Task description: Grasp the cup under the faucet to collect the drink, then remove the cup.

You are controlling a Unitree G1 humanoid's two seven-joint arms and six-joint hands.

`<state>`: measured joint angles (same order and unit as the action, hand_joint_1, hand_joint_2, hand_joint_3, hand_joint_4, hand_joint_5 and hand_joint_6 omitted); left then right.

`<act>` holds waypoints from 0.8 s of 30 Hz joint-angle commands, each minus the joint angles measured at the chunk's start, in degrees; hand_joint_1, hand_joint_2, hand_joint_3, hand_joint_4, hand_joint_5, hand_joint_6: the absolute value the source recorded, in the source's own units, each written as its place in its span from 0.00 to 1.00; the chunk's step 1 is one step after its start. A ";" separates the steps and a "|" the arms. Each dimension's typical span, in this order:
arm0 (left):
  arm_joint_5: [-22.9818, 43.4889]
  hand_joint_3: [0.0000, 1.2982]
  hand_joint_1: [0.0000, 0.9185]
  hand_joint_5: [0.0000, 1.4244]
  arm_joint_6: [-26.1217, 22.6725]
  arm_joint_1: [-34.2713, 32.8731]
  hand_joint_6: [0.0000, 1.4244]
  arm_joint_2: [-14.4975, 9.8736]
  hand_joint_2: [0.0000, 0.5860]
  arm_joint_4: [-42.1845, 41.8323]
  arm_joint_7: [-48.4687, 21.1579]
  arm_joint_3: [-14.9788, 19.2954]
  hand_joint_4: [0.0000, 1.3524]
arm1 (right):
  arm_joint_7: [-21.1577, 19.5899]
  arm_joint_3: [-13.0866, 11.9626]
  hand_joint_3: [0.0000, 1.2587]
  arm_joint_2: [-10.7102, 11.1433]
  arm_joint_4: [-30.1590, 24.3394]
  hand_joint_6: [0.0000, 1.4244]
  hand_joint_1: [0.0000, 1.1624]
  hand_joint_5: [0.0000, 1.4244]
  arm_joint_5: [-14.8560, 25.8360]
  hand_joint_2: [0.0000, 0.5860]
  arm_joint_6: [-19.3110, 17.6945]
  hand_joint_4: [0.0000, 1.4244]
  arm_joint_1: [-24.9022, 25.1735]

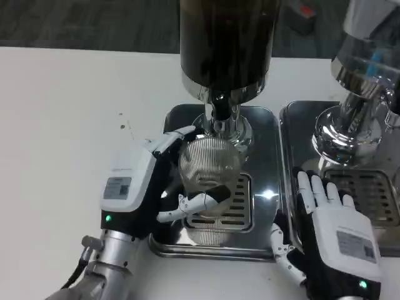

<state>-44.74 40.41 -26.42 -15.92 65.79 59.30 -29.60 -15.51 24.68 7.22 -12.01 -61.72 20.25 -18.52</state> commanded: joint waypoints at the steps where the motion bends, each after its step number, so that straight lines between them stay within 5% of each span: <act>1: 1.57 0.27 0.00 0.44 2.67 1.56 0.31 -1.72 0.02 -1.94 0.76 1.48 0.27 | -0.05 -0.19 0.00 -0.06 -0.05 0.00 0.16 0.00 0.52 0.96 0.00 0.00 0.50; 8: 2.98 0.26 0.00 0.42 5.95 5.17 0.29 -4.50 0.02 -5.99 2.53 4.71 0.25 | -0.28 -0.36 0.00 0.14 0.16 0.00 0.16 0.00 0.53 0.96 0.02 0.00 1.02; 12: 3.97 0.18 0.00 0.39 6.42 7.79 0.24 -6.89 0.00 -10.07 0.68 7.21 0.20 | -0.13 -0.30 0.00 0.77 0.17 0.00 0.16 0.00 -0.32 0.96 0.10 0.00 1.48; 19: 11.17 0.02 0.00 0.20 12.88 12.87 0.08 -12.62 0.00 -19.63 -11.74 12.13 0.04 | 1.11 -0.01 0.00 1.94 0.77 0.00 0.16 0.00 -0.52 0.96 0.16 0.00 2.64; 24: 19.35 0.00 0.00 0.15 16.26 14.74 0.04 -12.92 0.00 -27.05 -22.64 15.73 0.00 | 1.98 -0.05 0.00 2.63 0.81 0.00 0.16 0.00 -0.06 0.96 0.02 0.00 3.14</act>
<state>-29.66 54.36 -13.09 -28.70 43.11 41.98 -15.71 -14.24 24.70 9.51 -11.58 -61.79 20.30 -15.95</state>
